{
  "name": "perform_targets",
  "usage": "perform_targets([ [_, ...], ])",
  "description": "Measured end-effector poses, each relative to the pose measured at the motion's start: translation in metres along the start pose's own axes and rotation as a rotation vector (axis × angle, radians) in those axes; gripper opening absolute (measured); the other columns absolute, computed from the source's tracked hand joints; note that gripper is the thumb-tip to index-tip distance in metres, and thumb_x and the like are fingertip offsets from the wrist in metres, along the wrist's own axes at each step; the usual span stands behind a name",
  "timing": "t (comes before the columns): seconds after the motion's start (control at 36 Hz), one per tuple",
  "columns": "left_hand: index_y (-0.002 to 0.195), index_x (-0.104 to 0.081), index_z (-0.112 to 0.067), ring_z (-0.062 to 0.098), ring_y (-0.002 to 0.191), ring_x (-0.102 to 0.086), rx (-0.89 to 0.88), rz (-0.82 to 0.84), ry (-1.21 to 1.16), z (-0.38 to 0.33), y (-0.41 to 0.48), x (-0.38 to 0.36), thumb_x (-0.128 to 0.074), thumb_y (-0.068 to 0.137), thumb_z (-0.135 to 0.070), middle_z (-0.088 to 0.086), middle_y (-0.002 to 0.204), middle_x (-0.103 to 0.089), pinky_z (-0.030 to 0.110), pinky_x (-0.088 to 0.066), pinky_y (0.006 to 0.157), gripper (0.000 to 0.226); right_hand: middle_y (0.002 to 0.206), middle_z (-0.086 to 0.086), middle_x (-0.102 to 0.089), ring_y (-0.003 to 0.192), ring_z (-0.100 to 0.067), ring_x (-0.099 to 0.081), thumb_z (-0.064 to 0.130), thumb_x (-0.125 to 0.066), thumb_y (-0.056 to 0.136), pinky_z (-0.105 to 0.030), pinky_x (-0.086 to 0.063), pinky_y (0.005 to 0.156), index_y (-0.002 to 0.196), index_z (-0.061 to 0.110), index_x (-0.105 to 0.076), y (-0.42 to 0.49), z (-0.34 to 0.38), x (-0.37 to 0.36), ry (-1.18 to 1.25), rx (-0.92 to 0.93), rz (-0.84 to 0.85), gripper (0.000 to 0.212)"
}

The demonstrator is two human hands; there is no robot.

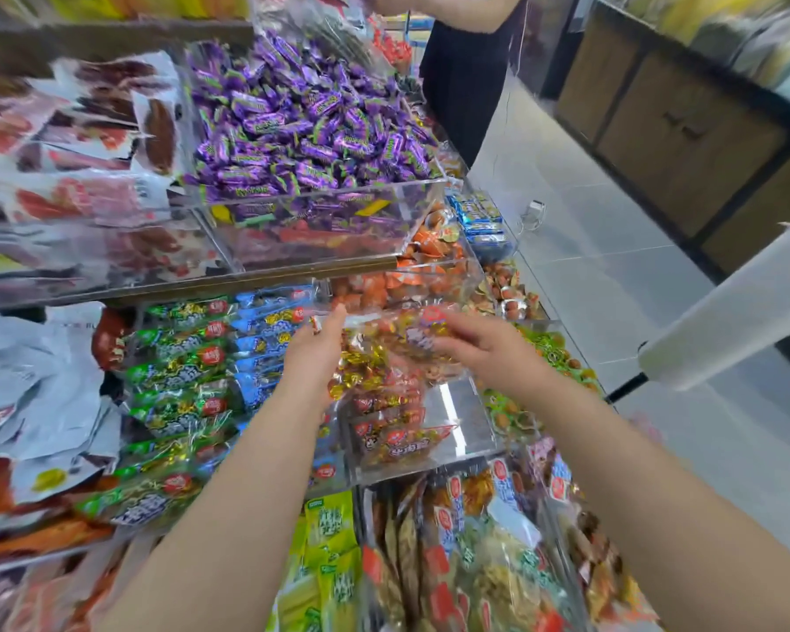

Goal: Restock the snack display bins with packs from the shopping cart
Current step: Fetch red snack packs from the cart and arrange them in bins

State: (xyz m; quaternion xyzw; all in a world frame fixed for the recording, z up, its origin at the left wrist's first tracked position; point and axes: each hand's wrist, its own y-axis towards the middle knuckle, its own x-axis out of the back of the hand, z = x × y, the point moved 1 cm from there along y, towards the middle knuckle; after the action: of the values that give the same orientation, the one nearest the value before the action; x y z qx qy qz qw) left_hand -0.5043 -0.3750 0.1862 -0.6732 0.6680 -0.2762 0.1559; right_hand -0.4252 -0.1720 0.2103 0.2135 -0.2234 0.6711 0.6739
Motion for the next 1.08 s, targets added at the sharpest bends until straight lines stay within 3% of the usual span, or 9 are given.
perform_targets([
  [0.06,0.153,-0.019,-0.019,0.029,0.140,-0.033,-0.035,-0.013,-0.016,0.001,0.004,0.006,-0.054,0.092,-0.050,0.003,0.158,-0.024,0.049,-0.030,0.108,0.077,0.077,0.013,-0.062,0.072,-0.004,-0.058,0.036,-0.061,0.090,-0.020,-0.048,0.062,0.099,0.039,-0.065,0.007,-0.005,0.018,-0.056,-0.102,0.016,0.011],
  [0.11,0.153,-0.019,-0.019,0.028,0.140,-0.032,-0.064,-0.013,-0.021,0.000,0.004,0.009,-0.055,0.094,-0.043,0.003,0.158,-0.024,0.048,-0.029,0.109,0.073,0.073,0.011,-0.057,0.073,-0.012,-0.056,0.038,-0.061,0.089,-0.022,-0.041,0.060,0.098,0.024,-0.066,0.020,-0.016,0.034,-0.187,-0.186,0.018,0.017],
  [0.22,0.153,-0.017,-0.020,0.028,0.142,-0.029,-0.095,-0.001,0.005,0.000,0.001,0.007,-0.055,0.095,-0.041,0.002,0.159,-0.022,0.048,-0.028,0.110,0.073,0.113,-0.011,-0.063,0.102,-0.028,-0.058,0.041,-0.057,0.091,-0.027,-0.039,0.074,0.130,0.017,-0.055,0.050,-0.023,0.042,-0.643,-0.367,0.136,0.045],
  [0.42,0.154,-0.015,-0.023,0.029,0.141,-0.031,-0.107,0.027,0.042,0.008,0.000,-0.002,-0.056,0.095,-0.040,0.003,0.158,-0.026,0.049,-0.028,0.110,0.074,0.129,-0.011,-0.057,0.118,-0.026,-0.053,0.029,-0.047,0.097,-0.035,-0.043,0.096,0.125,0.007,-0.057,0.082,-0.033,-0.005,-1.164,-0.319,0.602,0.037],
  [0.5,0.153,-0.020,-0.024,0.028,0.140,-0.034,-0.101,0.023,0.065,0.009,0.002,-0.001,-0.057,0.094,-0.042,0.002,0.157,-0.029,0.049,-0.032,0.108,0.072,0.124,-0.010,-0.060,0.113,-0.028,-0.057,0.021,-0.047,0.097,-0.038,-0.048,0.095,0.123,0.008,-0.058,0.095,-0.050,-0.028,-1.147,-0.295,0.640,0.032],
  [0.61,0.149,-0.032,-0.029,0.026,0.135,-0.040,-0.082,0.011,0.070,0.010,0.006,0.002,-0.057,0.093,-0.043,-0.002,0.152,-0.037,0.045,-0.035,0.102,0.063,0.128,-0.012,-0.056,0.118,-0.030,-0.052,0.002,-0.049,0.088,-0.042,-0.048,0.093,0.125,0.017,-0.054,0.102,-0.077,-0.045,-1.041,-0.293,0.463,0.040],
  [0.72,0.150,-0.029,-0.028,0.026,0.137,-0.037,-0.076,0.005,0.079,0.011,0.012,0.003,-0.057,0.092,-0.044,-0.002,0.153,-0.035,0.047,-0.032,0.106,0.067,0.149,-0.015,-0.025,0.142,-0.034,-0.014,0.008,-0.052,0.083,-0.045,-0.020,0.116,0.142,0.015,-0.030,0.089,-0.096,-0.056,-1.100,-0.140,0.257,0.063],
  [0.83,0.151,-0.029,-0.025,0.026,0.138,-0.037,-0.059,-0.001,0.074,0.012,0.016,0.002,-0.057,0.091,-0.046,-0.001,0.154,-0.035,0.048,-0.031,0.108,0.069,0.153,-0.014,0.027,0.139,-0.033,0.028,0.017,-0.048,0.086,-0.049,0.017,0.110,0.146,0.013,0.024,0.069,-0.122,-0.072,-1.017,-0.181,0.410,0.094],
  [1.08,0.148,-0.034,-0.025,0.027,0.135,-0.039,0.005,0.006,0.014,0.017,0.022,0.005,-0.059,0.088,-0.050,-0.002,0.151,-0.039,0.051,-0.034,0.103,0.069,0.133,-0.012,0.050,0.123,-0.033,0.046,0.001,-0.034,0.084,-0.051,0.028,0.098,0.124,0.018,0.046,0.087,-0.146,-0.091,-1.052,-0.266,0.308,0.091],
])
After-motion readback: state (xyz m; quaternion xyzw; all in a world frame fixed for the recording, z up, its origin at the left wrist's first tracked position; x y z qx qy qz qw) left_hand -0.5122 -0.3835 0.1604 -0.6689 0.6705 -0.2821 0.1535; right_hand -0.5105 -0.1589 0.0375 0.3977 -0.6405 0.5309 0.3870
